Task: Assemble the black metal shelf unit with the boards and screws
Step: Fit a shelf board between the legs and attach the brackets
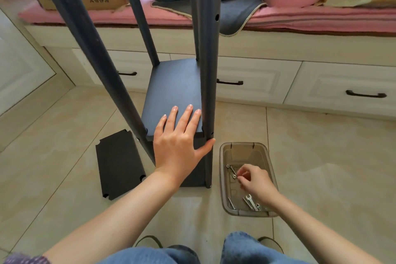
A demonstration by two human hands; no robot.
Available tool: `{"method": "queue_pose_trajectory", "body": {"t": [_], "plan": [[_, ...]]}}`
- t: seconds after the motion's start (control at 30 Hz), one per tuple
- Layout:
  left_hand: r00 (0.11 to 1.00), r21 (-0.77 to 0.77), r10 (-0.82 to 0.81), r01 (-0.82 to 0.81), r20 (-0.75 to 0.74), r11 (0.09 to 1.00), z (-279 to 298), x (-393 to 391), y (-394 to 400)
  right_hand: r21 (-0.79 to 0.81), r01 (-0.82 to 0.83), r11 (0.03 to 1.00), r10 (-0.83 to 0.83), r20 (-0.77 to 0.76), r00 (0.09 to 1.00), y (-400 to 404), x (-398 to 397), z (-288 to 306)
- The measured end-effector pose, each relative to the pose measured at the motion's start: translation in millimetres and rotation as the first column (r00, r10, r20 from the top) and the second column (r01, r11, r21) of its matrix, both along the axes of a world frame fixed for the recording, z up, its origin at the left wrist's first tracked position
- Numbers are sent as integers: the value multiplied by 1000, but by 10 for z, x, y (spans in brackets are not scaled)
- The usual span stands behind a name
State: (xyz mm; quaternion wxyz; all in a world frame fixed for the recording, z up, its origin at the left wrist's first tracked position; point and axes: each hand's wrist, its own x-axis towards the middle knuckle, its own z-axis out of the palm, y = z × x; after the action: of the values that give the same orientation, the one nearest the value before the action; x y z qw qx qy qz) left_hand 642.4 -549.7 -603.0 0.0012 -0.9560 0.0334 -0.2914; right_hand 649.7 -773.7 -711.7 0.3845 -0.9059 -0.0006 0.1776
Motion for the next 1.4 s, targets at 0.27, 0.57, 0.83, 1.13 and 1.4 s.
{"method": "queue_pose_trajectory", "body": {"t": [0.27, 0.57, 0.83, 1.13, 1.4], "plan": [[999, -47, -10, 8, -37, 999, 42, -37, -18, 476, 26, 879, -164, 252, 954, 217, -362, 1278], [999, -78, -21, 18, -45, 997, 41, -56, 19, 482, 5, 876, -184, 325, 928, 458, -376, 1546], [999, -100, -31, 27, -35, 995, 5, -33, 38, 458, 43, 888, -218, 335, 916, 477, -359, 1448], [999, -97, -34, 32, -11, 995, -16, -40, 63, 522, 15, 853, -225, 343, 912, 485, -362, 1351], [999, -98, -31, 30, -8, 995, 1, -55, 62, 534, -12, 846, -216, 361, 907, 493, -338, 1316]]}}
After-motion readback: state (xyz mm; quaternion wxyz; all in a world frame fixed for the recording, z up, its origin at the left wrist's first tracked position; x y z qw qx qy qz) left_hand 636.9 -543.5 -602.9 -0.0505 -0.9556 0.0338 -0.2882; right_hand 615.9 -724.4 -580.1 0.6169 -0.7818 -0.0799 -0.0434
